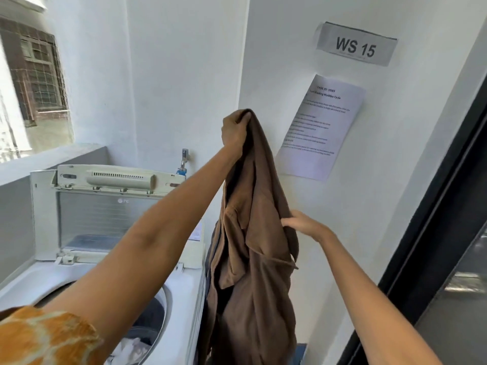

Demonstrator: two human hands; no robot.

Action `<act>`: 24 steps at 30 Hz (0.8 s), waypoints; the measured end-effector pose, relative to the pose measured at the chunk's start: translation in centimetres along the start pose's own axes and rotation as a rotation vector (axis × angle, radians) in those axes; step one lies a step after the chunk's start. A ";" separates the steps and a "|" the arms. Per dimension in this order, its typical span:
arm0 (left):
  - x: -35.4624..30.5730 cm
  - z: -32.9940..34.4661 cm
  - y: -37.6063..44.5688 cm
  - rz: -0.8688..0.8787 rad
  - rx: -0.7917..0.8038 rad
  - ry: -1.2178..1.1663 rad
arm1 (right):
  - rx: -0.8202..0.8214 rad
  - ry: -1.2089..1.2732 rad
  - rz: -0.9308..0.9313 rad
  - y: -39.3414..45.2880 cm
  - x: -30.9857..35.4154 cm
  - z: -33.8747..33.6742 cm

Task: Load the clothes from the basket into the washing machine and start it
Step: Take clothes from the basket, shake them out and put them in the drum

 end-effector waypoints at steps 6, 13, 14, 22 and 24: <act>-0.1 -3.8 1.5 0.025 -0.030 0.021 | -0.297 -0.188 0.114 2.1 -3.8 1.8; 4.3 -9.0 1.0 -0.154 -0.022 0.186 | -0.608 0.151 0.112 0.8 1.7 -0.6; 5.0 -9.8 0.7 -0.178 -0.037 0.223 | -0.669 0.199 0.093 0.5 2.8 -1.5; 9.8 -12.5 -1.7 -0.267 0.304 0.753 | -0.911 0.576 -0.113 -2.5 8.2 -10.4; 9.4 -10.8 -2.8 -0.217 0.318 0.731 | -0.842 0.249 -0.121 -2.7 8.3 -11.1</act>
Point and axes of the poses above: each hand's wrist, its own y-axis towards the middle knuckle, its own z-axis out of the palm, x = y × z, the point moved 2 cm from there along y, towards the middle knuckle, and after that the axes turned 11 degrees about z, right-handed, at the moved point
